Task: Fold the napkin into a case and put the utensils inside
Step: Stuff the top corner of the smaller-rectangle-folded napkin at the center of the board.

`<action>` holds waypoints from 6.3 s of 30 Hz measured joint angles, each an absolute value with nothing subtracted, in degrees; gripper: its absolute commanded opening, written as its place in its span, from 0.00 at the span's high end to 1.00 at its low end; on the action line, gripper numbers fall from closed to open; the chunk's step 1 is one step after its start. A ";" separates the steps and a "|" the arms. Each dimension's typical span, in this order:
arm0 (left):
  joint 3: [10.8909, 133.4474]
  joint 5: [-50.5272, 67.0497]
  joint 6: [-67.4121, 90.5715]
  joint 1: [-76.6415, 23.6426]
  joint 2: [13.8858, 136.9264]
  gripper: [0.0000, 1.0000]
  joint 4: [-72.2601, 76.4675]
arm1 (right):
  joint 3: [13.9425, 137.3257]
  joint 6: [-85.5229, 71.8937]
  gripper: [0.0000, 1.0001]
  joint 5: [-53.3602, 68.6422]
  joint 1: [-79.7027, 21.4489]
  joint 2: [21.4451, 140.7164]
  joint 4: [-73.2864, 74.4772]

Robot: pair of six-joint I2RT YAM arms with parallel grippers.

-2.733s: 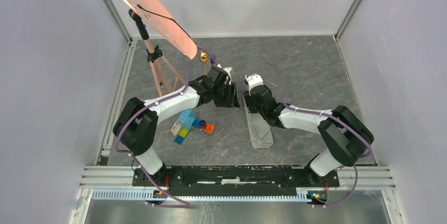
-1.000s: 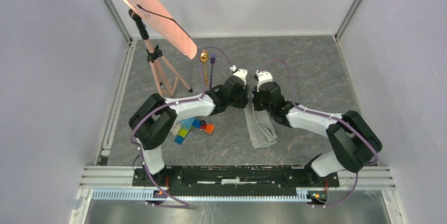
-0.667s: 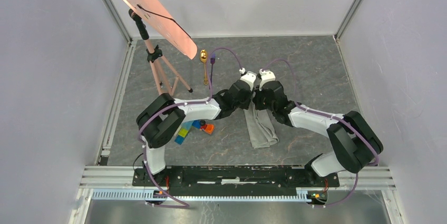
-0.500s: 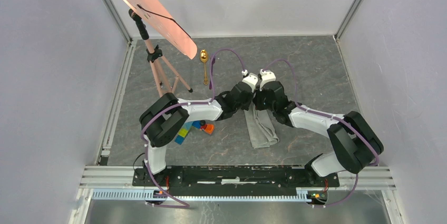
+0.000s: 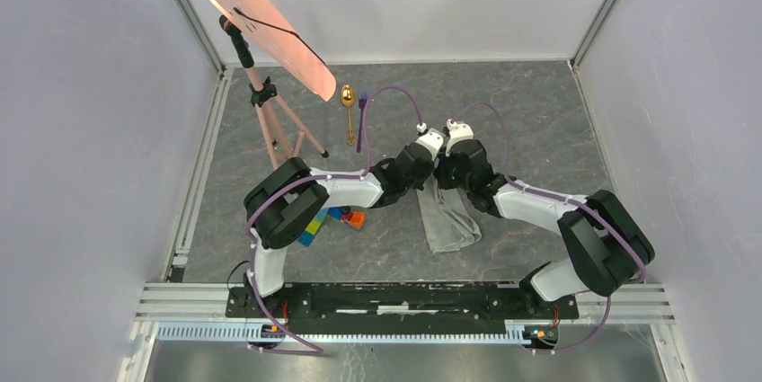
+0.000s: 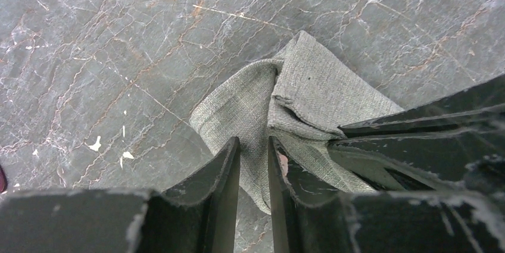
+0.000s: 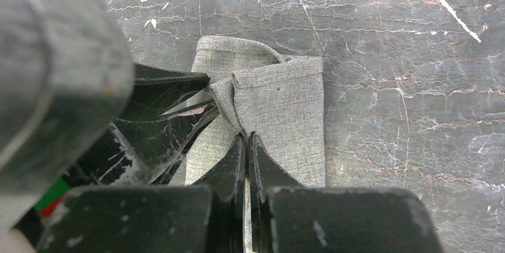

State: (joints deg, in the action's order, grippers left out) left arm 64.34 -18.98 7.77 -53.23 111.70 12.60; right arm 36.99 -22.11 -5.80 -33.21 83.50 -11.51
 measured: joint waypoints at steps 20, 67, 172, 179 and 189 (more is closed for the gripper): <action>64.53 -17.30 7.18 -52.60 112.22 0.98 12.60 | 36.82 -24.23 1.00 -3.88 -32.86 84.42 -12.49; 56.38 -11.84 9.34 -50.33 105.23 0.98 21.08 | 43.79 -31.75 1.00 4.62 -32.10 92.71 -6.59; 48.36 -17.58 8.12 -50.43 101.41 0.98 25.21 | 37.93 -40.56 0.66 20.10 -28.38 98.91 -30.24; 48.36 -17.32 8.12 -50.43 101.08 0.98 25.19 | 37.91 -38.96 0.88 21.08 -27.22 98.10 -28.23; 48.38 -15.73 8.23 -50.41 100.88 0.97 24.97 | 40.36 -40.32 0.94 22.41 -28.53 103.63 -30.48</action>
